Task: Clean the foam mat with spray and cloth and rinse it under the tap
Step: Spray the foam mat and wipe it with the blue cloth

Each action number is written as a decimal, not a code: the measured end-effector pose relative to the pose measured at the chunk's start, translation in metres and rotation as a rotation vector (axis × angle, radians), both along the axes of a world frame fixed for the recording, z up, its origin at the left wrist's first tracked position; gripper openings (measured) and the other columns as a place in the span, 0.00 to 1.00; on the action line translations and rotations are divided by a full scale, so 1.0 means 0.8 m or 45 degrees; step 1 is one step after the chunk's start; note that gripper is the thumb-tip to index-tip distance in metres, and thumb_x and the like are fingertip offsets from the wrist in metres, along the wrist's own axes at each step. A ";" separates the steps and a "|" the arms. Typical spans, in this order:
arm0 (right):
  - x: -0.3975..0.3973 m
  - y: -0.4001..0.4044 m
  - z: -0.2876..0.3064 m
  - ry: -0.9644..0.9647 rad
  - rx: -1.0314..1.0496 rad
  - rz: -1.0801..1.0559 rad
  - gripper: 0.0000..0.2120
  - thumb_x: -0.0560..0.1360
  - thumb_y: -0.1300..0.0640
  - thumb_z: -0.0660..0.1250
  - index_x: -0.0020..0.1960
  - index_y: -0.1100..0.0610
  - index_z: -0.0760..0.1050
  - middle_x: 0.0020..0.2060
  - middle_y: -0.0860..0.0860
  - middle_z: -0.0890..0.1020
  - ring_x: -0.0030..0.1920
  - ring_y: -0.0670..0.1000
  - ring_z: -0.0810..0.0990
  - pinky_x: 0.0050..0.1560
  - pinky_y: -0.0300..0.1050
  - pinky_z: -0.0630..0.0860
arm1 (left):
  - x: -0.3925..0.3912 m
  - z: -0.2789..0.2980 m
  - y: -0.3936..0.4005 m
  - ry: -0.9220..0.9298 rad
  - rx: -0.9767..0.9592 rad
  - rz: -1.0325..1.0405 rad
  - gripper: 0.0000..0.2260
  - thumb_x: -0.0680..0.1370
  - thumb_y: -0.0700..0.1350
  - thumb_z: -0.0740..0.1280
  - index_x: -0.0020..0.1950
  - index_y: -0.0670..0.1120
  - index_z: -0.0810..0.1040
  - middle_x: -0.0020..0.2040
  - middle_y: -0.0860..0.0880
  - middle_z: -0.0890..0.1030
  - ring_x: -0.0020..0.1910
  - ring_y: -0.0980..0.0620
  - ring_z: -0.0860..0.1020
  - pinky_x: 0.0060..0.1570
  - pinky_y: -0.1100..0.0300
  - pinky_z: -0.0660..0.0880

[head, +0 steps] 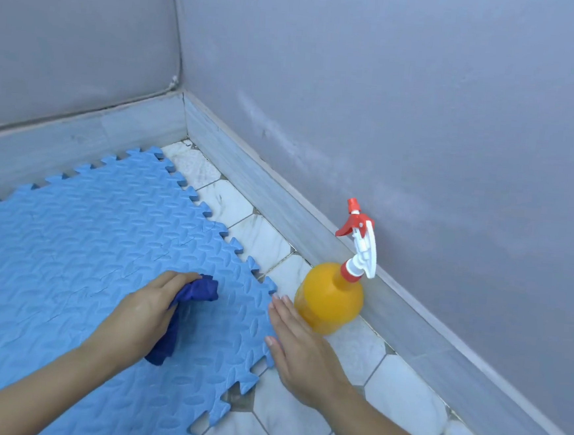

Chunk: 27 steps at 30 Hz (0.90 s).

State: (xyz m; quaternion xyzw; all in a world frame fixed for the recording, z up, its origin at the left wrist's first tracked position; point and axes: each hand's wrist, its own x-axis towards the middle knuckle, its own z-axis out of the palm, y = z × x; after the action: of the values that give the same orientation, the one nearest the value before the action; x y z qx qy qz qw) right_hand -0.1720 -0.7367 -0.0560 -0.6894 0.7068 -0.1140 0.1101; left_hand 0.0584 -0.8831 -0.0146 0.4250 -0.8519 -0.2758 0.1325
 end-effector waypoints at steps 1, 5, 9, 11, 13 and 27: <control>-0.009 0.022 0.012 0.043 -0.037 0.028 0.29 0.84 0.45 0.43 0.75 0.61 0.66 0.76 0.51 0.65 0.77 0.48 0.57 0.74 0.45 0.61 | -0.009 0.008 0.004 0.006 0.001 -0.024 0.22 0.78 0.33 0.57 0.64 0.56 0.72 0.53 0.65 0.72 0.48 0.53 0.78 0.46 0.61 0.72; -0.057 0.087 0.046 0.110 -0.061 -0.118 0.27 0.84 0.44 0.46 0.72 0.60 0.70 0.74 0.51 0.68 0.75 0.47 0.62 0.70 0.43 0.67 | -0.057 0.036 0.022 0.026 0.018 -0.121 0.20 0.78 0.34 0.57 0.63 0.54 0.74 0.50 0.60 0.73 0.43 0.54 0.77 0.43 0.63 0.70; -0.097 0.112 0.071 0.168 0.015 -0.463 0.41 0.78 0.33 0.32 0.78 0.58 0.56 0.78 0.48 0.53 0.78 0.45 0.47 0.72 0.39 0.55 | -0.117 0.059 0.056 0.097 0.100 -0.228 0.18 0.79 0.36 0.57 0.62 0.54 0.73 0.46 0.57 0.75 0.41 0.54 0.76 0.42 0.65 0.69; -0.110 0.120 0.078 0.112 0.089 -0.551 0.47 0.72 0.29 0.26 0.80 0.57 0.45 0.77 0.45 0.42 0.77 0.43 0.37 0.74 0.37 0.45 | -0.144 0.062 0.079 0.188 0.164 -0.284 0.15 0.80 0.39 0.59 0.63 0.54 0.73 0.51 0.55 0.77 0.45 0.53 0.76 0.44 0.66 0.68; -0.112 0.124 0.083 0.082 0.101 -0.622 0.48 0.70 0.27 0.25 0.80 0.57 0.42 0.78 0.46 0.39 0.76 0.43 0.33 0.76 0.38 0.41 | -0.163 0.059 0.103 0.224 0.235 -0.349 0.16 0.80 0.45 0.62 0.68 0.52 0.69 0.58 0.53 0.75 0.53 0.52 0.76 0.48 0.66 0.65; -0.094 0.105 0.107 0.121 0.055 -0.567 0.38 0.77 0.34 0.36 0.78 0.56 0.36 0.77 0.48 0.35 0.76 0.44 0.31 0.74 0.38 0.34 | -0.151 0.052 0.114 0.100 0.445 -0.201 0.30 0.82 0.53 0.51 0.77 0.47 0.38 0.76 0.39 0.60 0.72 0.43 0.63 0.69 0.54 0.63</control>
State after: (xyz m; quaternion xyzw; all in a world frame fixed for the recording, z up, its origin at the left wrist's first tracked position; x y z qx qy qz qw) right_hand -0.2471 -0.6525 0.0296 -0.5183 0.8483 -0.0880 0.0635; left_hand -0.0627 -0.7917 0.0269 0.3623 -0.8160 -0.4454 0.0679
